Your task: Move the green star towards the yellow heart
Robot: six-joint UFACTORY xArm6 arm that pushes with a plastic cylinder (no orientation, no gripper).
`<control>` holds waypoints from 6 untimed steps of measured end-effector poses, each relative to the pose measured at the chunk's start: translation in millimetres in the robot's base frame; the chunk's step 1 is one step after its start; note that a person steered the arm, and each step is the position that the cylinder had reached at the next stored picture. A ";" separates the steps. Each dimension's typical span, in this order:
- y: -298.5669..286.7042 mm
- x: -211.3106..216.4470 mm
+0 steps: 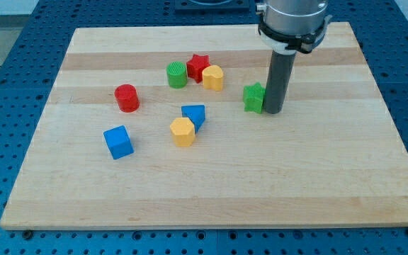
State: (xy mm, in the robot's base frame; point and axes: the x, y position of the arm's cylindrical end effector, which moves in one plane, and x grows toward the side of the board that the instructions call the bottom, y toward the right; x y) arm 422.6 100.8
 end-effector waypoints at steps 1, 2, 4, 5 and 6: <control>0.0 -3.4; -3.9 -3.8; -16.6 -4.5; -17.4 -8.6; -20.7 -13.8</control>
